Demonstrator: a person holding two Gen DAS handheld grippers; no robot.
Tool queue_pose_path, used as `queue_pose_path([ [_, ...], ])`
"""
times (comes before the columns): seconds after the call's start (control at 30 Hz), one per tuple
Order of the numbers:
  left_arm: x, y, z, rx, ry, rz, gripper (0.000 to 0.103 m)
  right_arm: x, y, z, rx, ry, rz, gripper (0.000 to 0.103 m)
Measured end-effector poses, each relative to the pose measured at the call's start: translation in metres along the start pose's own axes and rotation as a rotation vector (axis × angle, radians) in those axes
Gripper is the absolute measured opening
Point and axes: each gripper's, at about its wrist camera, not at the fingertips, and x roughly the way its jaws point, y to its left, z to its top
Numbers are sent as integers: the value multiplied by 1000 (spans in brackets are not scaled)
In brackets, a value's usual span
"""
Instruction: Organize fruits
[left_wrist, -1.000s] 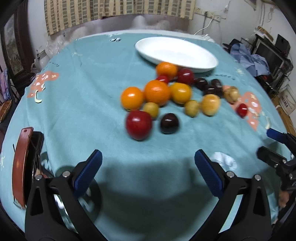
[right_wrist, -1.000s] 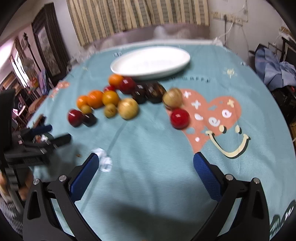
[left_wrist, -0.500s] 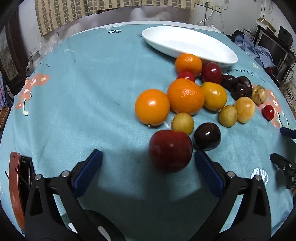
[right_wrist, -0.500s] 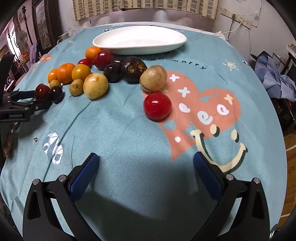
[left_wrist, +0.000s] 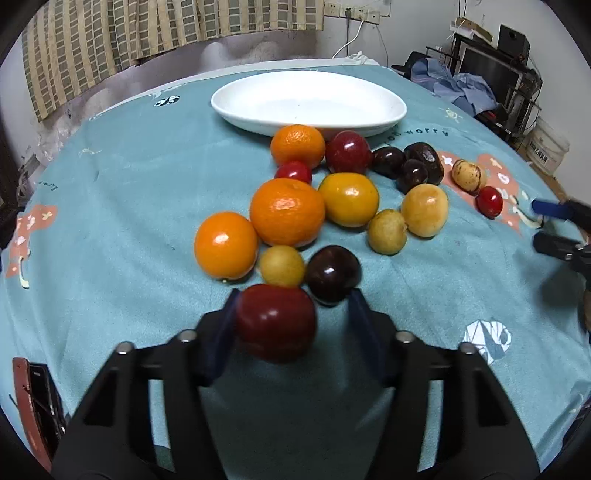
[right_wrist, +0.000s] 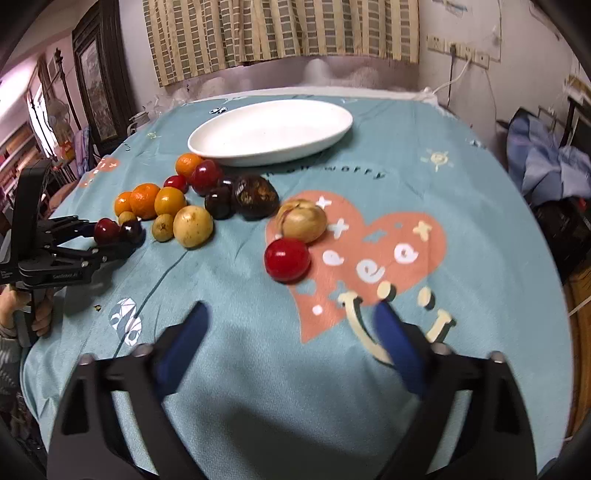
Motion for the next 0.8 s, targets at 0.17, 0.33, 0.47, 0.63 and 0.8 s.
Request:
queue_pose_path([
  [0.17, -4, 12, -1, -57, -15, -33, 43, 5, -3, 3, 26, 12, 45, 72],
  [0.33, -6, 13, -4, -80, -22, -49, 43, 14, 3, 13, 4, 15, 41, 65],
  [0.47, -6, 12, -5, -83, -23, -52, 43, 26, 3, 24, 6, 20, 37, 56],
  [0.63, -8, 10, -5, -83, -29, -47, 42, 46, -2, 31, 32, 38, 53, 33],
  [0.8, -22, 5, -4, -70, -77, -71, 39, 21, 5, 26, 39, -2, 117, 31],
])
